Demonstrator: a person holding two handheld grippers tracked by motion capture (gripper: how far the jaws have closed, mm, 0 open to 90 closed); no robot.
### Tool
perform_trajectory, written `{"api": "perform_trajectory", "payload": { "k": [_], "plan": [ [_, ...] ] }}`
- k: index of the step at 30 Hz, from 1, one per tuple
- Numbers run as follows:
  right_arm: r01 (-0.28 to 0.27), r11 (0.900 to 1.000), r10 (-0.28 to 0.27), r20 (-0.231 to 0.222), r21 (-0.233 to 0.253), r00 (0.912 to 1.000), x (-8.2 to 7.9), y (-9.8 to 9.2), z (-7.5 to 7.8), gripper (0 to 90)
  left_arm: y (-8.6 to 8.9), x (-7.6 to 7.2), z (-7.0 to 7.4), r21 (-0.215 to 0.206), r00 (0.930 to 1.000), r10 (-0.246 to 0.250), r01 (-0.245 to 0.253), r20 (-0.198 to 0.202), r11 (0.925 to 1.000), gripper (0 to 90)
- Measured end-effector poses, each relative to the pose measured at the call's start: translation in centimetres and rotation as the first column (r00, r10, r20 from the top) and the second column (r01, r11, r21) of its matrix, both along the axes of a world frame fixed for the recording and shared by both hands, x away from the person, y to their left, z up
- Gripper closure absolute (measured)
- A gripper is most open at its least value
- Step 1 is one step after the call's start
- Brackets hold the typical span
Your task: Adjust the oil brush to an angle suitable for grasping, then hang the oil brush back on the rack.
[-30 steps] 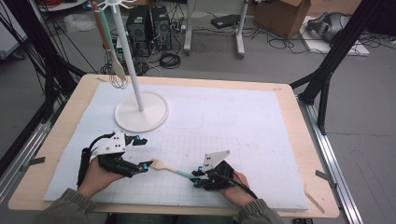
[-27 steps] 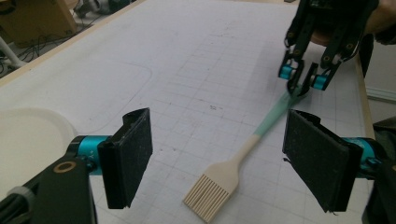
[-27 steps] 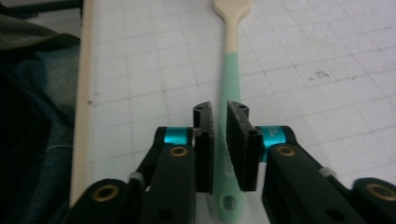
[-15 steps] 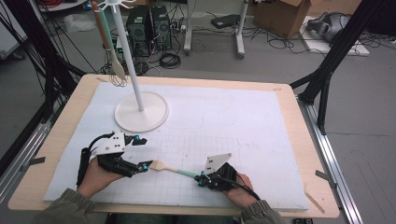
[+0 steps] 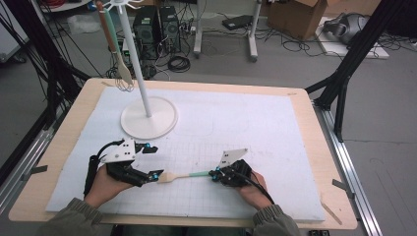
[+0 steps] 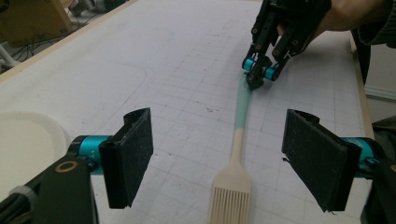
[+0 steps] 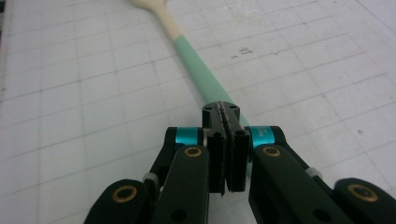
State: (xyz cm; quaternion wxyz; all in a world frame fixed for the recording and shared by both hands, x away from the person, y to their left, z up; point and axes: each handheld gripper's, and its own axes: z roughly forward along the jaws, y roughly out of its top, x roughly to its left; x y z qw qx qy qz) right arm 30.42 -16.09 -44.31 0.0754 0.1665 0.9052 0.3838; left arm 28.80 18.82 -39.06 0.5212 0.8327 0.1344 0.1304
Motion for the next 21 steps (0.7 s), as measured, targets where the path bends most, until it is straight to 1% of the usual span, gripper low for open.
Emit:
{"api": "perform_trajectory", "payload": {
  "k": [2,5,6,7,8,10,11,14,16,19,20,21],
  "plan": [
    [0.010,1.000,-0.010,0.000,0.005,0.9999,0.4,0.0,-0.1,89.2,-0.1,0.0,0.0,0.002,1.0000,0.001,-0.001,-0.004,1.0000,25.3],
    [0.031,0.999,-0.030,-0.021,0.024,0.9993,0.8,-0.2,-0.2,89.0,-0.2,0.1,0.0,0.001,1.0000,0.002,-0.002,-0.005,1.0000,25.4],
    [0.037,0.999,-0.037,-0.020,0.022,0.9991,0.8,-0.3,-0.1,87.5,-0.3,0.1,-0.1,-0.003,1.0000,0.002,-0.002,-0.007,1.0000,25.5],
    [0.031,0.999,-0.030,-0.036,0.038,0.9989,0.8,-0.5,0.0,85.8,-0.3,0.1,0.0,0.001,1.0000,-0.001,0.001,-0.005,1.0000,25.9],
    [0.035,0.998,-0.033,-0.041,0.056,0.9986,0.6,-0.6,0.2,84.9,-0.4,0.1,0.0,0.000,1.0000,0.000,0.000,-0.007,1.0000,26.1],
    [0.039,0.996,-0.037,-0.027,0.082,0.9990,0.3,-1.1,0.7,81.7,-0.5,0.1,0.0,0.001,1.0000,-0.001,0.001,-0.008,1.0000,26.4],
    [0.044,0.994,-0.041,-0.031,0.095,0.9987,0.1,-1.4,1.0,79.2,-0.5,0.1,0.0,-0.003,1.0000,-0.001,0.001,-0.010,1.0000,26.6],
    [0.062,0.991,-0.059,-0.030,0.115,0.9978,-0.4,-2.6,1.3,74.6,-0.7,0.1,0.0,0.001,0.9999,-0.003,0.003,-0.010,1.0000,27.0],
    [0.086,0.986,-0.080,-0.049,0.140,0.9956,-0.5,-3.7,1.3,70.7,-1.0,0.1,-0.1,0.004,0.9999,-0.001,0.001,-0.013,1.0000,27.7],
    [0.122,0.980,-0.113,-0.066,0.160,0.9914,-0.7,-5.0,1.4,64.0,-1.4,0.3,-0.2,0.010,0.9997,-0.002,0.002,-0.025,0.9999,28.6],
    [0.128,0.978,-0.119,-0.066,0.167,0.9907,-0.7,-5.3,1.4,62.7,-1.6,0.3,-0.2,0.013,0.9996,-0.003,0.003,-0.028,0.9999,28.9],
    [0.136,0.977,-0.128,-0.058,0.167,0.9901,-0.8,-5.6,1.5,61.3,-1.7,0.4,-0.3,0.014,0.9995,-0.005,0.005,-0.032,0.9999,29.0]
  ]
}}
